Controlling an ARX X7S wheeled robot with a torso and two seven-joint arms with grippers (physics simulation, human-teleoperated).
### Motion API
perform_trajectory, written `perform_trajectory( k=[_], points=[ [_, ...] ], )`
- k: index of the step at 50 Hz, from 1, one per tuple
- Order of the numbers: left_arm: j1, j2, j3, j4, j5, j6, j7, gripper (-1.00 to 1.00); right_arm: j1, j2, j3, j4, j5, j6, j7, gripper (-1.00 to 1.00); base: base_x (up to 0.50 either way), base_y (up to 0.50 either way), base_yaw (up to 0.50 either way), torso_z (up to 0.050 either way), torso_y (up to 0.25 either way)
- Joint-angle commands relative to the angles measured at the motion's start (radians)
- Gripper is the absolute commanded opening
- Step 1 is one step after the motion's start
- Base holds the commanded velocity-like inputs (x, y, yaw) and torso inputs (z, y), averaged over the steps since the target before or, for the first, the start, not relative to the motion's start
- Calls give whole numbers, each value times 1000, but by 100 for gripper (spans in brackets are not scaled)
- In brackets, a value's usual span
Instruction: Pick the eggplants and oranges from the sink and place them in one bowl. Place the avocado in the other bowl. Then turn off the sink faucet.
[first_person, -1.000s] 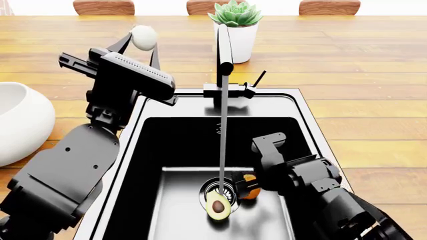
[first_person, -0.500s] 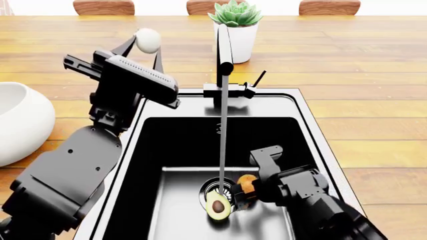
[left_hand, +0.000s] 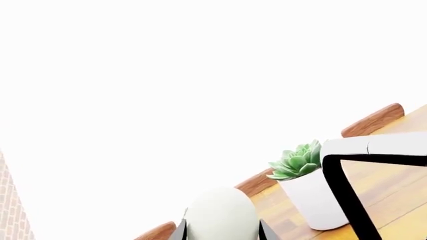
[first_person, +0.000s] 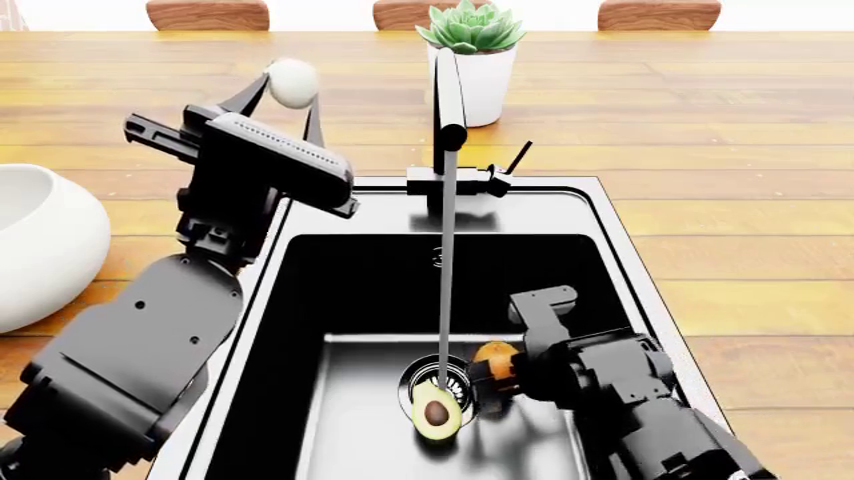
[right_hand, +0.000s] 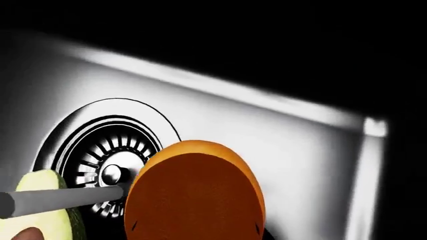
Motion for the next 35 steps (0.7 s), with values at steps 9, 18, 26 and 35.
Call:
perform_trajectory(
  k=[9, 18, 26, 35],
  points=[
    [35, 20, -154, 64, -209, -77, -35, -100, -176, 227, 253, -1006, 182, 471, 310, -100, 0, 0, 0, 0, 0],
    [111, -22, -189, 188, -254, -94, -67, -100, -224, 262, 503, -1376, 325, 576, 433, -100, 0, 0, 0, 7, 166],
    [152, -58, -220, 302, -289, -148, -120, -100, -252, 256, 617, -1558, 393, 590, 500, -100, 0, 0, 0, 19, 243],
    [174, -75, -228, 344, -287, -157, -145, -100, -238, 212, 695, -1637, 461, 602, 555, -100, -476, 0, 0, 21, 234]
  ],
)
